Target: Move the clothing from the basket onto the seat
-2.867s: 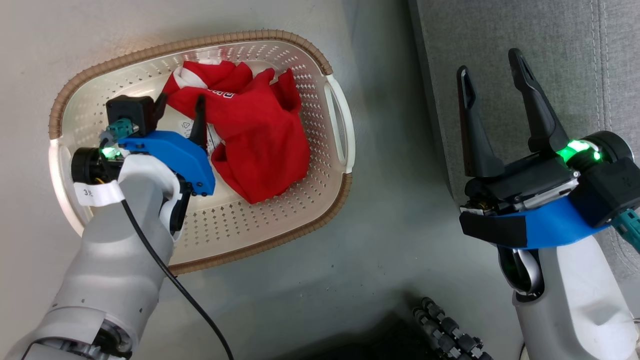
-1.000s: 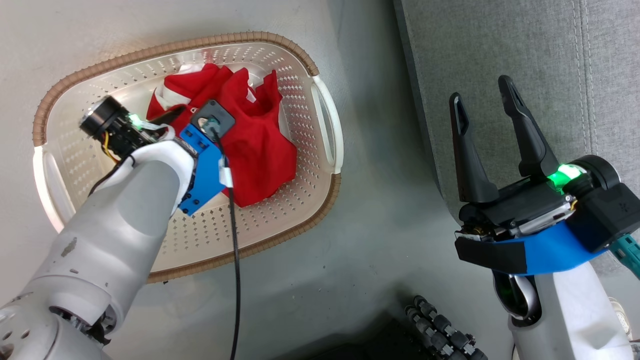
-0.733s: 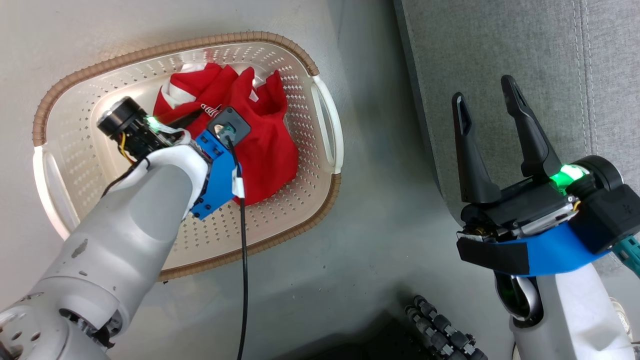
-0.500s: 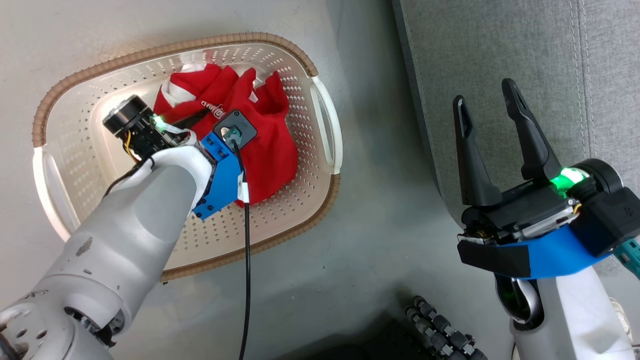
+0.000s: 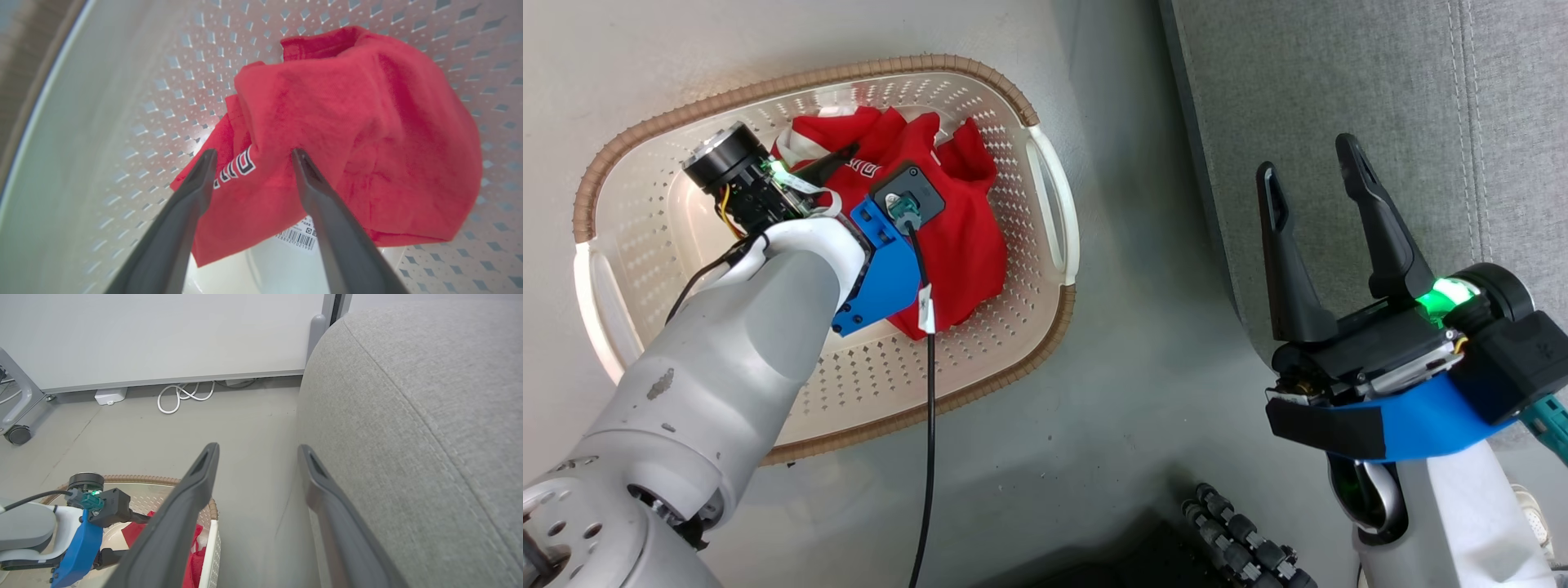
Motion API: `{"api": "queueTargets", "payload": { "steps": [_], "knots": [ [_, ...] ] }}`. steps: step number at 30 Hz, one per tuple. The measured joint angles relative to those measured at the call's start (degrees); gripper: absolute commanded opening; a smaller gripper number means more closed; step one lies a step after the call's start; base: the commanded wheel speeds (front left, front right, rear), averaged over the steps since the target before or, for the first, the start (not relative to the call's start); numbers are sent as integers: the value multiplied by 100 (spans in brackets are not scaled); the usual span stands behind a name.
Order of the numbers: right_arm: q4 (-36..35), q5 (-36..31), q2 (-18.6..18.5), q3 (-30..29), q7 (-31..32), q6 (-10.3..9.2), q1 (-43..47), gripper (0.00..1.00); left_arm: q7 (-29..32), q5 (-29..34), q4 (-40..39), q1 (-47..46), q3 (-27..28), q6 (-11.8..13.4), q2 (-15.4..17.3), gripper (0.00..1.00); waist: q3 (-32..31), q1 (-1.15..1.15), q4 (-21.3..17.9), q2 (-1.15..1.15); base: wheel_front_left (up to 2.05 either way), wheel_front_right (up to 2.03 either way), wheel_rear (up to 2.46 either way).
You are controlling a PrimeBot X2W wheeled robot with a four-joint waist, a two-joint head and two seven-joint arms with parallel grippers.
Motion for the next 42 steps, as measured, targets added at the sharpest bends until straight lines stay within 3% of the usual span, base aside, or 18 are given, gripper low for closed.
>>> {"api": "queueTargets", "payload": {
  "steps": [7,8,9,30,42],
  "knots": [
    [-70,-68,0,31,-1,0,119,100,18,-5,57,45,-34,-63,-23,100,-24,0,43,0,10,10,10],
    [-83,-79,0,29,-1,0,122,100,18,-37,69,64,-33,-67,-22,25,-24,0,60,0,5,5,5],
    [-99,-84,0,24,-1,0,127,100,18,-43,77,70,-35,-82,-19,0,-21,0,76,0,2,2,2],
    [-32,-91,0,210,-1,0,-159,100,-141,-388,118,70,-55,-176,54,0,-134,0,148,0,0,0,0],
    [493,-330,4,189,-2,0,-298,100,-657,-811,127,725,143,-177,-253,0,-1069,0,402,0,0,0,0]
  ]
}}
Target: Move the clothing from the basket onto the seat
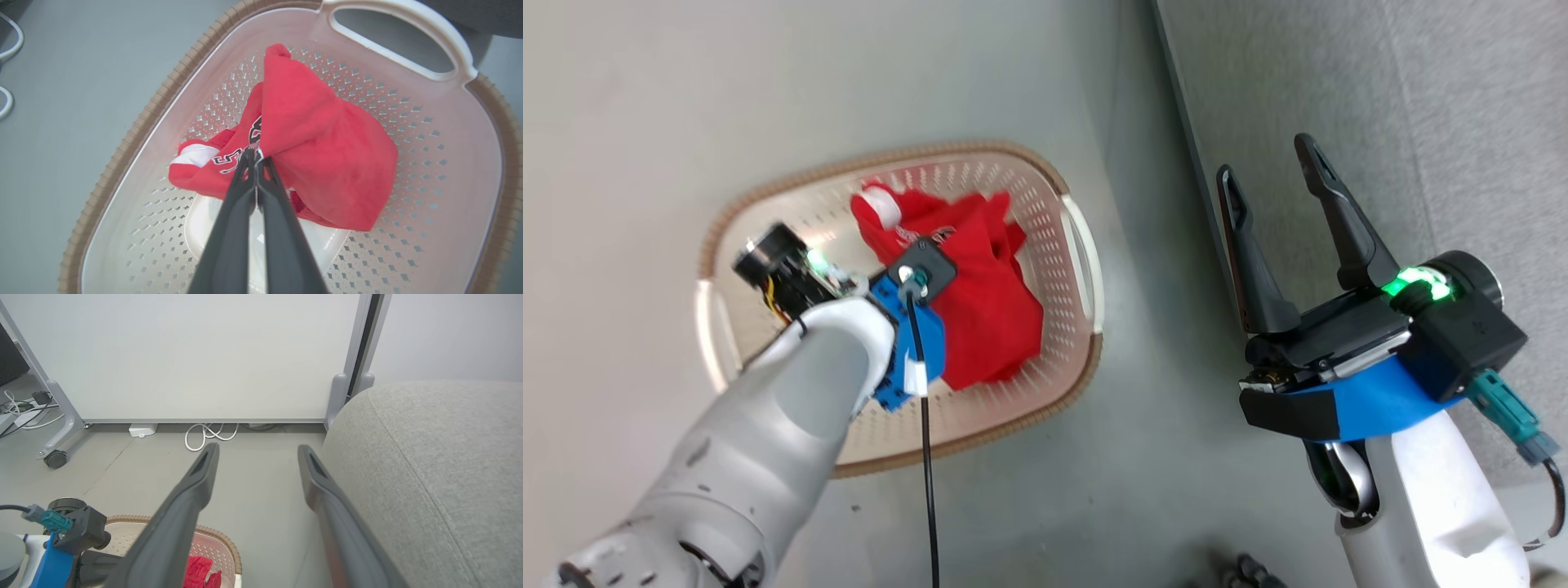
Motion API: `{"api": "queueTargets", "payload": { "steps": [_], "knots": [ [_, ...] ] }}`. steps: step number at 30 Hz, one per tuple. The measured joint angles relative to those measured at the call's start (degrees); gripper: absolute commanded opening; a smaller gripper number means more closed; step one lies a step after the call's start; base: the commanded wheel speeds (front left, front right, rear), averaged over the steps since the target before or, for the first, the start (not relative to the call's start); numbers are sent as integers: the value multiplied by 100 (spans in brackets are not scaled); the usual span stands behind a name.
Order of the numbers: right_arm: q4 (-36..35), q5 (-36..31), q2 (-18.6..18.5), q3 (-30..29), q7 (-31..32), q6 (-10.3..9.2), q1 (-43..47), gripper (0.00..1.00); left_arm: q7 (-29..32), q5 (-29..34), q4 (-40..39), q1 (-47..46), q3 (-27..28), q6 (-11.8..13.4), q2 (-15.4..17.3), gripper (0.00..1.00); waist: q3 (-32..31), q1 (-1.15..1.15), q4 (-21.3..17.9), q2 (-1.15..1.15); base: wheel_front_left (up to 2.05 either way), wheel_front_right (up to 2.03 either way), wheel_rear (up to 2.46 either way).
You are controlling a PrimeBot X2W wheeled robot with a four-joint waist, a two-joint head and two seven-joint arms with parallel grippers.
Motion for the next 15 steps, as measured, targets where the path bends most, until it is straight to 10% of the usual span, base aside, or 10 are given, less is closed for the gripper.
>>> {"api": "queueTargets", "payload": {
  "steps": [15],
  "knots": [
    [740,-148,0,-107,234,0,224,100,-521,-661,-434,787,387,0,-331,0,-1840,-1,534,0,0,0,0]
  ]
}}
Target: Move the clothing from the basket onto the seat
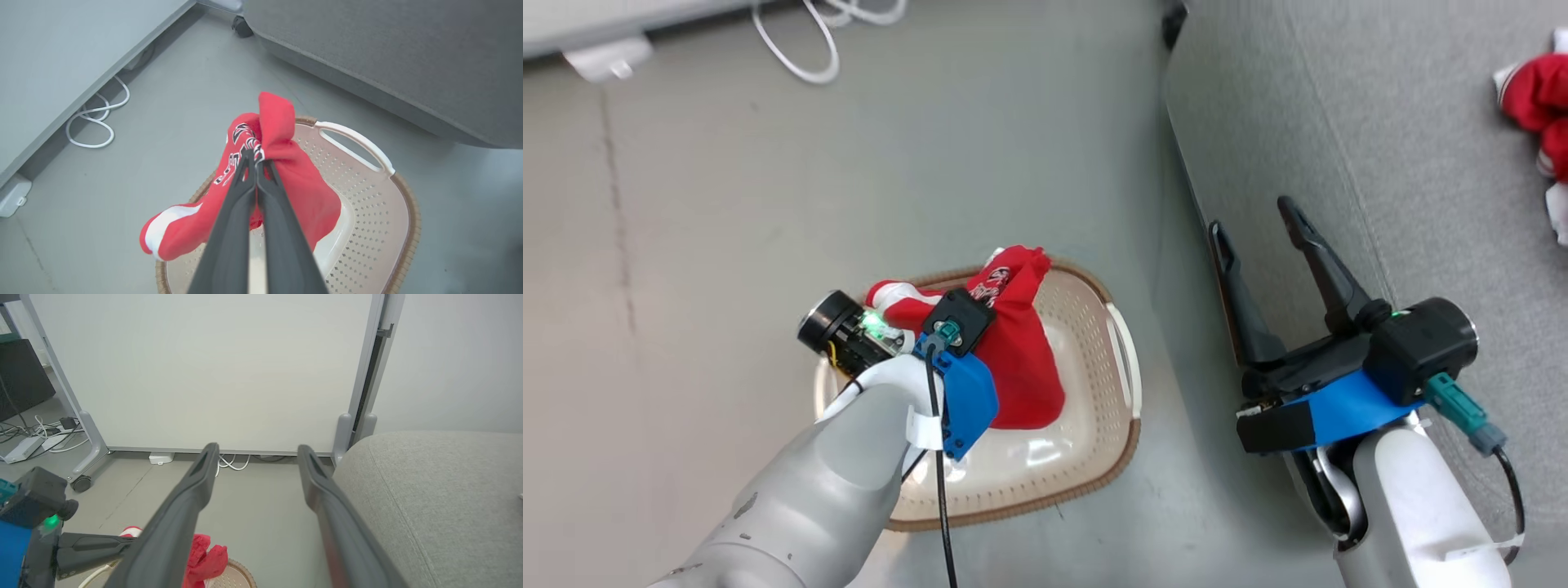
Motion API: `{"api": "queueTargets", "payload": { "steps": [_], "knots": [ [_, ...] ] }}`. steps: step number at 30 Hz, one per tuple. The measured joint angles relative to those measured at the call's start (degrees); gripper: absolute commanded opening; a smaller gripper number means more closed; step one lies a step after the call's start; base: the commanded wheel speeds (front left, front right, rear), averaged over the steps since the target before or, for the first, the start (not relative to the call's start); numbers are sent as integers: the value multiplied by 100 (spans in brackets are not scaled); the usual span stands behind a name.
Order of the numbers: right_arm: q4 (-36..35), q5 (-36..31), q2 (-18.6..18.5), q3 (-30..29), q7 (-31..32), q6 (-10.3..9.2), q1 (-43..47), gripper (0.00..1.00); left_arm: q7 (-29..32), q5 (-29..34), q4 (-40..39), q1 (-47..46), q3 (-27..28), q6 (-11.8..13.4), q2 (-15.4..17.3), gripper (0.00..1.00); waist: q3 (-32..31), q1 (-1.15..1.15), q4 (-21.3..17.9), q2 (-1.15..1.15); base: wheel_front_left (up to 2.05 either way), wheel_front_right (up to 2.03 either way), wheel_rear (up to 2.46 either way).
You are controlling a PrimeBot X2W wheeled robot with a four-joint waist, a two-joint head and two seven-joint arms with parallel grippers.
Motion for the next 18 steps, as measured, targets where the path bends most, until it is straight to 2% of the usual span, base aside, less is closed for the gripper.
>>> {"api": "queueTargets", "payload": {
  "steps": [11,18],
  "knots": [
    [255,60,0,151,201,0,503,100,-51,-224,-877,182,377,-2,-53,0,-1363,-1,351,0,0,0,0],
    [388,112,0,186,331,0,849,100,-51,-441,-1083,214,468,-2,-58,0,-1977,-1,564,0,0,0,0]
  ]
}}
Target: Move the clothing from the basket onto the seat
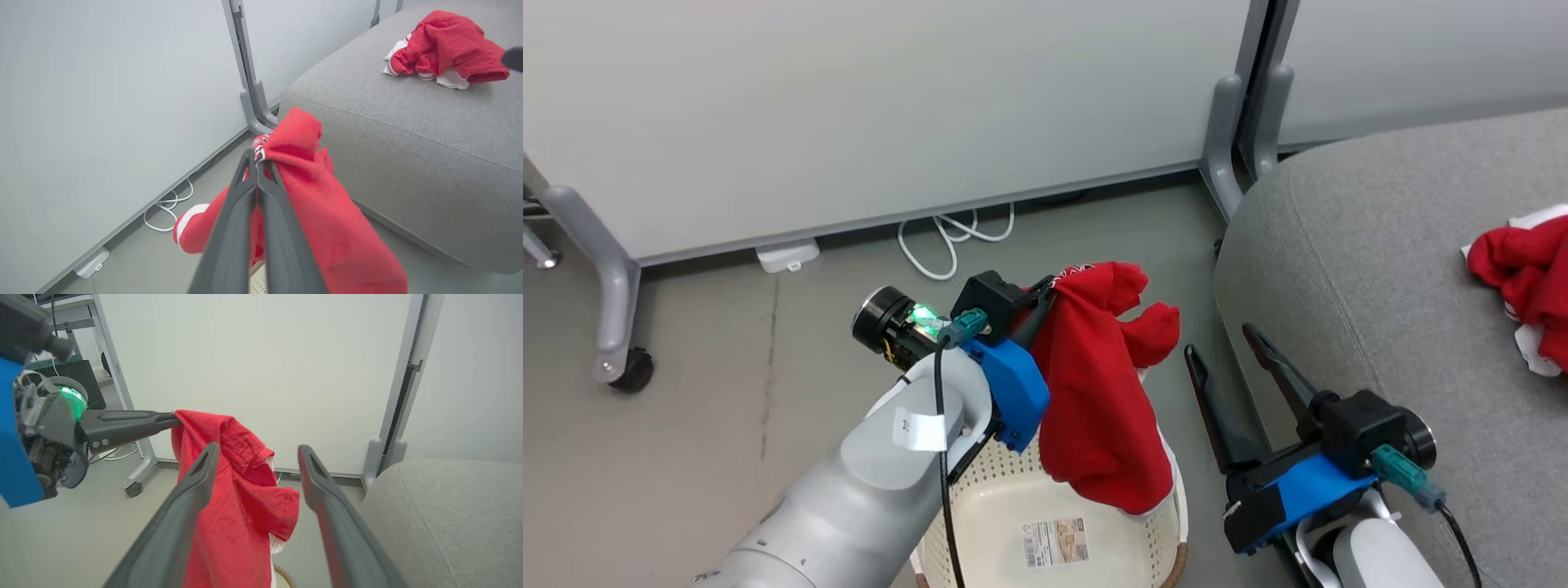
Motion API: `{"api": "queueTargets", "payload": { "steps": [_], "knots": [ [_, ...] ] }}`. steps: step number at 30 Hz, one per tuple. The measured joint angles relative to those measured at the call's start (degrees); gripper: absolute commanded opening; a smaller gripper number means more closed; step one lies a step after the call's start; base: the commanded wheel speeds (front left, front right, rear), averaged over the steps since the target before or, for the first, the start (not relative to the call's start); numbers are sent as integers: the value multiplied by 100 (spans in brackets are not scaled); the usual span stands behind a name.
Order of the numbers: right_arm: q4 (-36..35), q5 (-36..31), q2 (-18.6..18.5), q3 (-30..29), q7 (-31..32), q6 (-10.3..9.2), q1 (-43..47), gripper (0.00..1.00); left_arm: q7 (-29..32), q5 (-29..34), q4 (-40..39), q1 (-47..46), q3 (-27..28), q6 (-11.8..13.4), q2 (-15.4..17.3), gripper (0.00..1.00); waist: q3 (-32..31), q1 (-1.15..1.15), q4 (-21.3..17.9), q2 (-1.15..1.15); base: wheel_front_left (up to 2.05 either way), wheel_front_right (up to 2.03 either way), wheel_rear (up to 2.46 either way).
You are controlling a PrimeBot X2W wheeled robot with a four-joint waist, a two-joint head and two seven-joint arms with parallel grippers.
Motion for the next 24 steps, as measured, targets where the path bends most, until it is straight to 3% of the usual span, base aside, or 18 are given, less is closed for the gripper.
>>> {"api": "queueTargets", "payload": {
  "steps": [10,24],
  "knots": [
    [60,96,0,183,191,0,265,100,289,-569,-622,-233,-1,-4,-3,0,-651,0,265,0,0,0,0],
    [24,118,1,313,252,0,272,100,431,-996,-834,-357,-75,85,-4,0,-704,1,191,0,0,0,0]
  ]
}}
